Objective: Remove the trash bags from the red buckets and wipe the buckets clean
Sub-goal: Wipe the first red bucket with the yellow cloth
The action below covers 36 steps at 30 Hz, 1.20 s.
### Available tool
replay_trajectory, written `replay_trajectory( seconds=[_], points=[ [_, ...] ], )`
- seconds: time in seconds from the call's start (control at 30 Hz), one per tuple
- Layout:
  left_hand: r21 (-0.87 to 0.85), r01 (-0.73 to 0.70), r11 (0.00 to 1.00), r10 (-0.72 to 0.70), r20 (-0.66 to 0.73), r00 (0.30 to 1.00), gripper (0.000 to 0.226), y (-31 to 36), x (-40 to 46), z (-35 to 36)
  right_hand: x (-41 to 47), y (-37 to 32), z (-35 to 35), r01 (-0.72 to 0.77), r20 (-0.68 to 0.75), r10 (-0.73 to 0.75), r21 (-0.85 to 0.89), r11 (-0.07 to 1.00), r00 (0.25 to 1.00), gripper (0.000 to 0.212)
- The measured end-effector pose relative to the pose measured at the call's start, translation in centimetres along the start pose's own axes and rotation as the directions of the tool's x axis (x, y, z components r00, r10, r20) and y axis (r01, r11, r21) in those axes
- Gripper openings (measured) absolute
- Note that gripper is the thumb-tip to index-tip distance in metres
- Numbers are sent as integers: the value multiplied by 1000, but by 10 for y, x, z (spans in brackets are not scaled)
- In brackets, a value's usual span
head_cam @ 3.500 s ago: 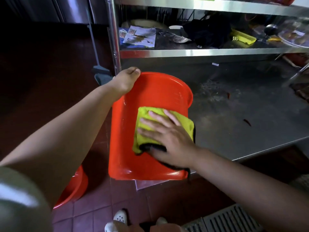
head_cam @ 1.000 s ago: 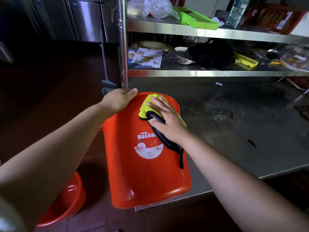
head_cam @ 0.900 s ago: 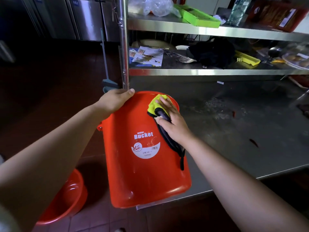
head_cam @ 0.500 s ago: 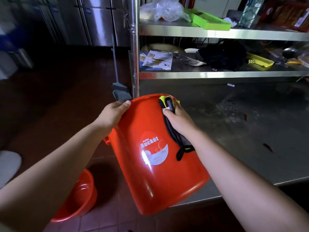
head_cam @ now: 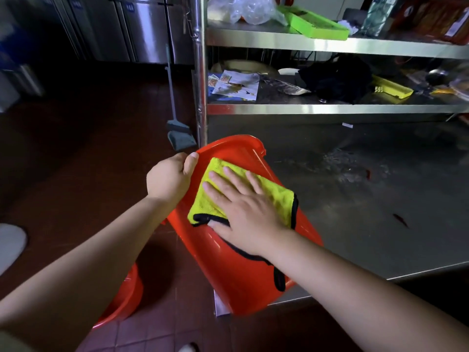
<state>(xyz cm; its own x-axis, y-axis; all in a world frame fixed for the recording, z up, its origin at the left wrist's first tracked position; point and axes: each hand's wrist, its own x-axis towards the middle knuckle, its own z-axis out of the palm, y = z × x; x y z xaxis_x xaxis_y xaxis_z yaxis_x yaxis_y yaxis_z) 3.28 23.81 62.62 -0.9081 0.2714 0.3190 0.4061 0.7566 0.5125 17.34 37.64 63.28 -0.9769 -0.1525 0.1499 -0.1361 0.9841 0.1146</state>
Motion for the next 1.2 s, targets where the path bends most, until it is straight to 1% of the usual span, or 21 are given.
replay_trajectory(
  seconds=[0.17, 0.23, 0.3, 0.37, 0.43, 0.47, 0.5, 0.53, 0.57, 0.6, 0.67, 0.7, 0.73, 0.8, 0.87, 0.9, 0.93, 1.0, 1.07, 1.13, 1.2],
  points=[
    [-55, -8, 998, 9, 19, 1000, 52, 3, 2, 2, 5, 31, 2, -131, 12, 131, 149, 980, 991, 71],
    [-87, 10, 996, -9, 14, 1000, 50, -2, -1, 2, 8, 48, 4, -196, 27, 197, 309, 931, 980, 72],
    [-129, 16, 992, -14, 18, 1000, 42, -10, -5, 1, 7, 66, 5, -292, 81, 294, 525, 799, 952, 69],
    [-212, 19, 977, -2, 78, 997, 32, -18, -9, -1, 1, 80, 6, -373, 142, 385, 678, 633, 912, 55],
    [-297, 63, 953, -14, 164, 986, 27, -21, -9, -4, -6, 87, 7, -463, 246, 446, 742, 485, 861, 44],
    [-310, 79, 947, -21, 186, 982, 28, -21, -9, -5, -9, 88, 7, -491, 285, 457, 756, 433, 843, 39],
    [-306, 91, 948, -31, 194, 981, 30, -21, -9, -5, -10, 87, 6, -498, 297, 460, 763, 412, 837, 36],
    [-299, 103, 949, -44, 196, 980, 31, -21, -9, -6, -10, 84, 5, -490, 283, 462, 760, 426, 841, 34],
    [-299, 117, 947, -59, 198, 979, 32, -22, -10, -6, -10, 80, 4, -473, 248, 462, 743, 474, 852, 36],
    [-304, 132, 943, -72, 200, 977, 33, -24, -11, -6, -11, 75, 3, -450, 197, 455, 701, 554, 868, 41],
    [-309, 154, 939, -94, 200, 975, 34, -28, -12, -7, -14, 59, 3, -383, 110, 389, 542, 748, 915, 61],
    [-308, 160, 938, -100, 203, 974, 33, -30, -12, -7, -17, 49, 3, -362, 101, 356, 449, 817, 929, 71],
    [-312, 163, 936, -100, 207, 973, 33, -30, -12, -7, -21, 38, 2, -350, 95, 339, 353, 868, 936, 77],
    [-313, 153, 937, -88, 212, 973, 34, -28, -9, -6, -33, 17, 0, -296, 42, 293, 167, 941, 955, 79],
    [-294, 133, 946, -72, 210, 975, 36, -20, -5, -5, -44, -4, 0, -198, -21, 199, 42, 979, 980, 75],
    [-280, 124, 952, -65, 211, 975, 37, -16, -2, -5, -49, -13, 1, -144, -27, 145, 5, 989, 989, 75],
    [-259, 116, 959, -60, 214, 975, 39, -11, 1, -4, -53, -21, 3, -89, -10, 88, -34, 995, 996, 74],
    [-195, 93, 976, -51, 212, 976, 43, -4, 6, -3, -59, -34, 9, 41, 75, -31, -140, 989, 997, 75],
    [-104, 54, 993, -35, 178, 983, 46, 2, 8, -1, -64, -36, 11, 134, 134, -108, -208, 969, 985, 73],
    [-38, 22, 999, -17, 128, 992, 47, 6, 7, 2, -66, -26, 8, 140, 106, -121, -193, 971, 987, 70],
    [-18, -5, 1000, 7, 94, 996, 48, 11, 6, 6, -67, -11, 4, 75, 49, -70, -115, 991, 996, 72]
  ],
)
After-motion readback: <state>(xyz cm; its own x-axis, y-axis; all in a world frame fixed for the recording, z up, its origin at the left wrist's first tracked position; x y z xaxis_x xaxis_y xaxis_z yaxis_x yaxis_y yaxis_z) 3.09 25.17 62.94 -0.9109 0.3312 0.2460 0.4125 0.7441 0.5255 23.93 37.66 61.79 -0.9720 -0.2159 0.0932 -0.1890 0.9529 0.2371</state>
